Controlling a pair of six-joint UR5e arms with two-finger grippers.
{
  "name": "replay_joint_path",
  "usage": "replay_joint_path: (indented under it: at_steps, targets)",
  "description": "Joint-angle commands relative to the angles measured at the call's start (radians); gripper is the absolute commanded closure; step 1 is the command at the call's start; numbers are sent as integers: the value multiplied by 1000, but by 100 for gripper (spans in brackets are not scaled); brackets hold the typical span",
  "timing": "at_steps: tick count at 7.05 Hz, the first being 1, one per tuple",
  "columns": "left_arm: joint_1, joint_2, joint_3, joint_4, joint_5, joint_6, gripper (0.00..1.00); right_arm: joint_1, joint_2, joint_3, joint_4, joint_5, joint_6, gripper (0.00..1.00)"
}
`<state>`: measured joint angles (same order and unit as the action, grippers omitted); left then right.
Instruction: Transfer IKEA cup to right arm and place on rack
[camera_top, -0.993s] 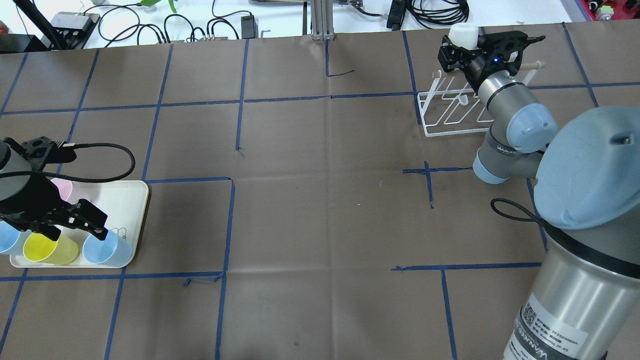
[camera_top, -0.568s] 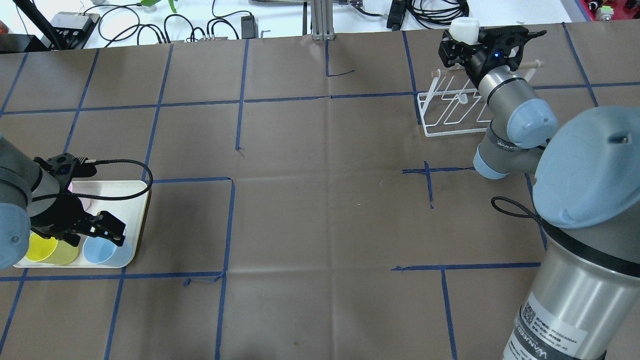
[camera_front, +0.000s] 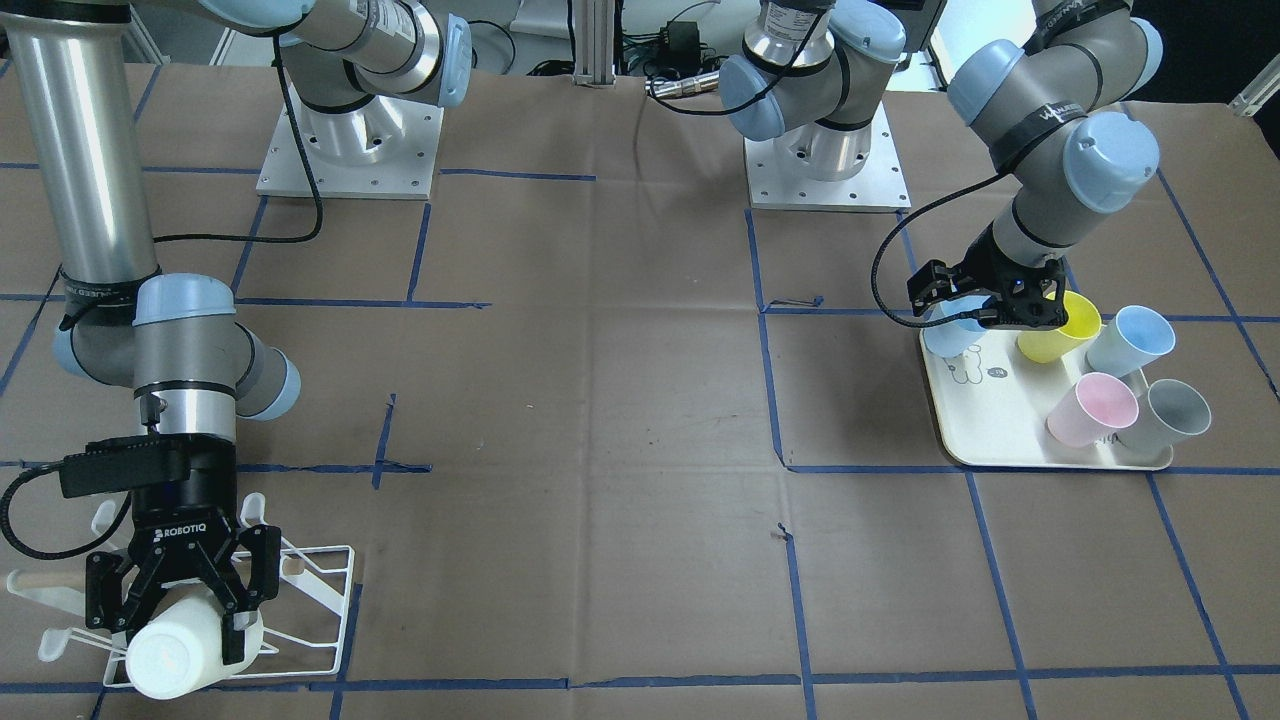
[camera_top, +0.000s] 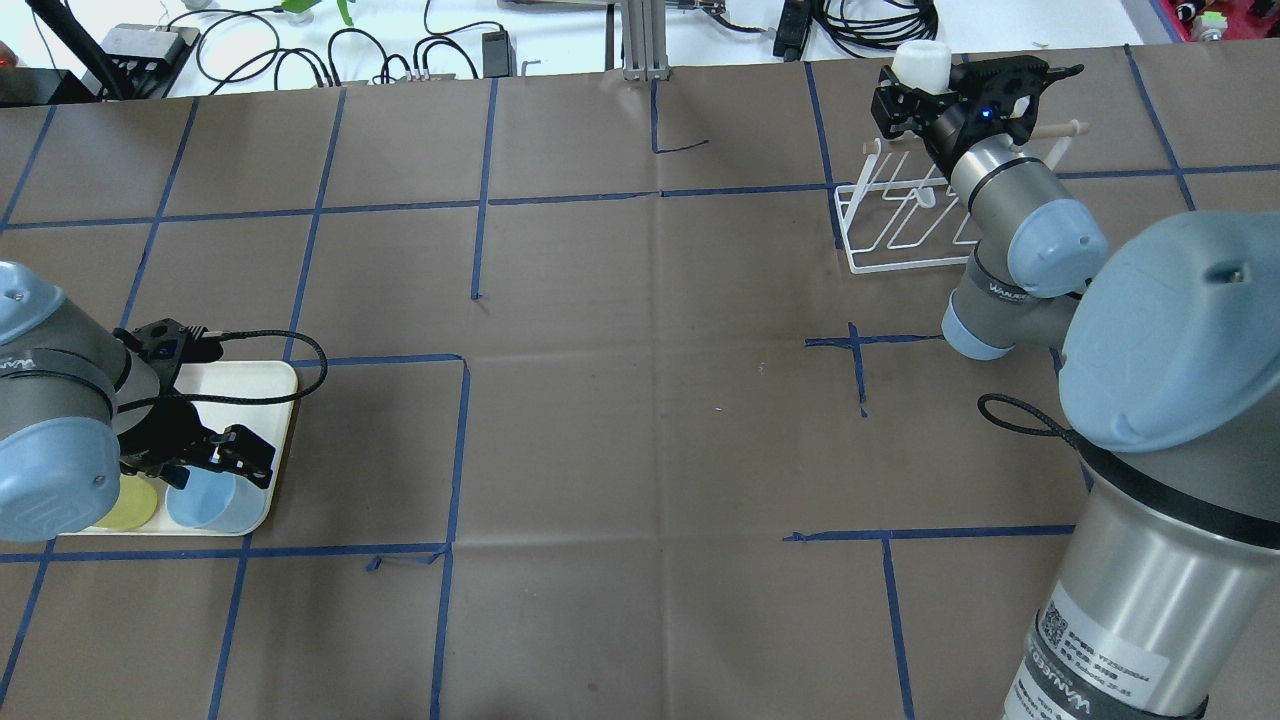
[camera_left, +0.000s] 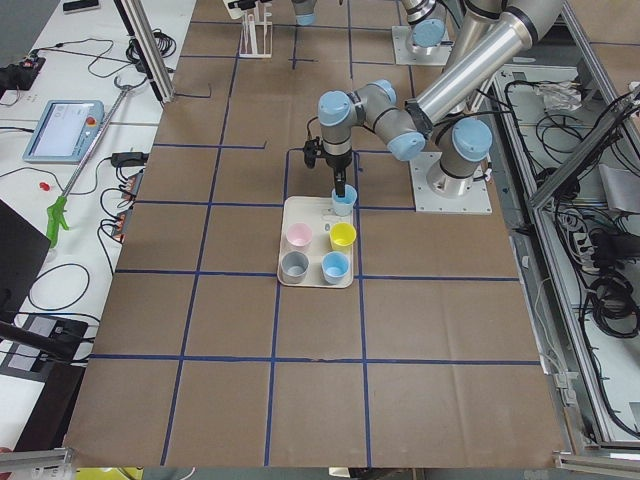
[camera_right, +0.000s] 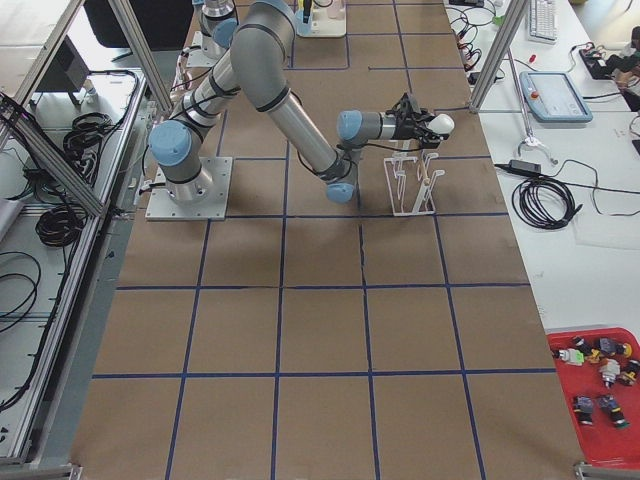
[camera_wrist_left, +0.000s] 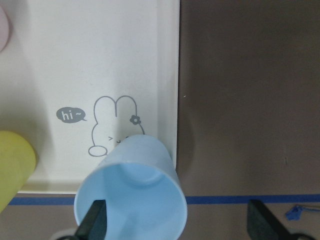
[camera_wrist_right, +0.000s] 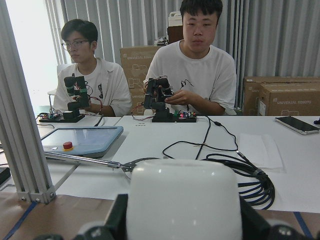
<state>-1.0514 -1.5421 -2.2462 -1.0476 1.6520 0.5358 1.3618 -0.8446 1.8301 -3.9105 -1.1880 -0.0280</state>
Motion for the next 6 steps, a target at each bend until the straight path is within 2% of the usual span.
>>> replay_joint_path:
  at_steps: [1,2,6]
  targets:
    - [1,-45,-7,5,5,1,2,8,-1,0,-1,1,2,28]
    - [1,-46,-7,3,6,6,1,8,-2,-2,2,1,8,1]
    - [1,-39,-7,-5,9,6,2,6,-20,-3,20,-1,8,0]
